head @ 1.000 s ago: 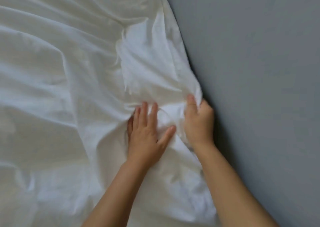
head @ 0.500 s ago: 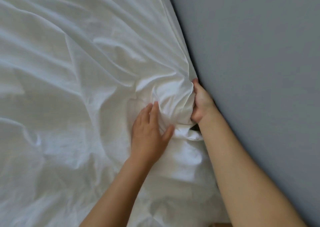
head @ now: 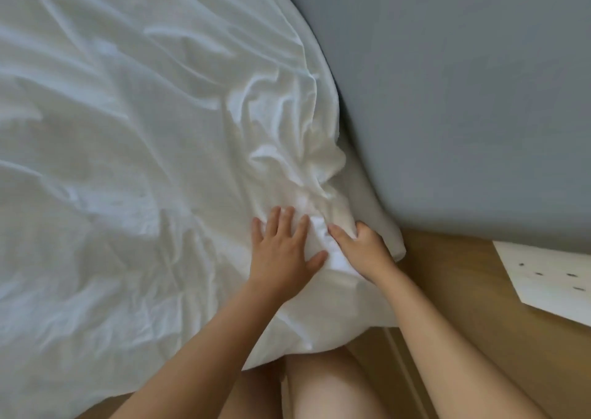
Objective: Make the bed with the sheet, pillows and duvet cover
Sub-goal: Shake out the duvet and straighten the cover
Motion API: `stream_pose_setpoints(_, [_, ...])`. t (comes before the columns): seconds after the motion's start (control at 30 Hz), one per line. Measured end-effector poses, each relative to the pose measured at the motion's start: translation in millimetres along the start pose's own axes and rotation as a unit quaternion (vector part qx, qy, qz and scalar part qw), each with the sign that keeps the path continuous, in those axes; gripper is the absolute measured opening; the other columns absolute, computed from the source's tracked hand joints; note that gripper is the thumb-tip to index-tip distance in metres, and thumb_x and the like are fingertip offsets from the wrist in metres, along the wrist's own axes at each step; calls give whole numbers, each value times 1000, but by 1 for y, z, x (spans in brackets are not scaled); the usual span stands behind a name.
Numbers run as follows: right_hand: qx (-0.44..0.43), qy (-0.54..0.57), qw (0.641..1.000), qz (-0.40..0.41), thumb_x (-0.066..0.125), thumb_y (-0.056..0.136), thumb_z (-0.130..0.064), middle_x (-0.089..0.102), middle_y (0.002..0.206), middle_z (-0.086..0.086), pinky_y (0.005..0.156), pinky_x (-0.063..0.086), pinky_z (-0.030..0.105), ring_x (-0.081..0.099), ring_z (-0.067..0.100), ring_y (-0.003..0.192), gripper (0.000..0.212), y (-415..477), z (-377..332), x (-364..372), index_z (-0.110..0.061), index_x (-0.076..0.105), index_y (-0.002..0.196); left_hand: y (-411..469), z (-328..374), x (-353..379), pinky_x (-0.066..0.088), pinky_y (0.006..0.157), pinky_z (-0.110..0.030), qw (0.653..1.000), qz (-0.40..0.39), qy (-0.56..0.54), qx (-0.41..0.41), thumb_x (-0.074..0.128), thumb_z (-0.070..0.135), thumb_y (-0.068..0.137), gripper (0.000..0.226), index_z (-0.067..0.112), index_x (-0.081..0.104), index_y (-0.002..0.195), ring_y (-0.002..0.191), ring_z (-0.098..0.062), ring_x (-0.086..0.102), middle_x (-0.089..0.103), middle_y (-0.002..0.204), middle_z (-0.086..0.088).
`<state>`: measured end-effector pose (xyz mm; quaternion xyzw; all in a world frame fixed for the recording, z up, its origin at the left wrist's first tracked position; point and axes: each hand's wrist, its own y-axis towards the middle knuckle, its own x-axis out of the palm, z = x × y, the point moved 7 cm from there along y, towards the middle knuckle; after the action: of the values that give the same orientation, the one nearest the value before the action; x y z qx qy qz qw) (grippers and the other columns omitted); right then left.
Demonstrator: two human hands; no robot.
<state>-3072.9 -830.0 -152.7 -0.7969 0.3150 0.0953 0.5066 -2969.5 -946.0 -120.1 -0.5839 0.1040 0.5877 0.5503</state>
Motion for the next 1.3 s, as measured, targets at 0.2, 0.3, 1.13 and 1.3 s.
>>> stream_pose_setpoints(0.2, [-35, 129, 982, 136, 52, 91, -45, 53, 59, -1, 51, 37, 25, 50, 12, 53, 42, -48, 49, -41, -10, 54, 68, -44, 52, 22, -13, 112, -44, 993, 56, -23, 98, 16, 71, 85, 77, 29, 21, 149, 145, -23, 5, 16, 157, -3])
stream_pose_setpoints(0.3, [12, 74, 989, 129, 50, 94, -41, 54, 66, 7, 60, 33, 29, 52, 24, 66, 40, -41, 78, -27, -7, 53, 72, -44, 72, 65, -21, 109, -45, 992, -43, 17, 117, 29, 60, 91, 74, 26, 4, 151, 145, -23, -13, -4, 159, -4])
stream_pose_setpoints(1.13, [0, 105, 990, -92, 60, 88, -20, 57, 79, -20, 63, 42, 14, 55, 4, 76, 4, -67, 167, 73, -22, 56, 88, -184, -49, 129, 25, 106, -35, 853, 194, -317, -366, 60, 31, 88, 61, 8, 36, 140, 131, -27, 34, 39, 141, -12])
stream_pose_setpoints(1.3, [-34, 165, 986, 3, 60, 79, -16, 65, 59, -18, 41, 43, 11, 63, -2, 58, 8, -101, 163, 40, -21, 63, 73, -202, -59, 169, 40, 92, -36, 535, 202, -553, -605, 70, 55, 74, 86, 8, 35, 136, 110, -27, 49, 44, 124, -7])
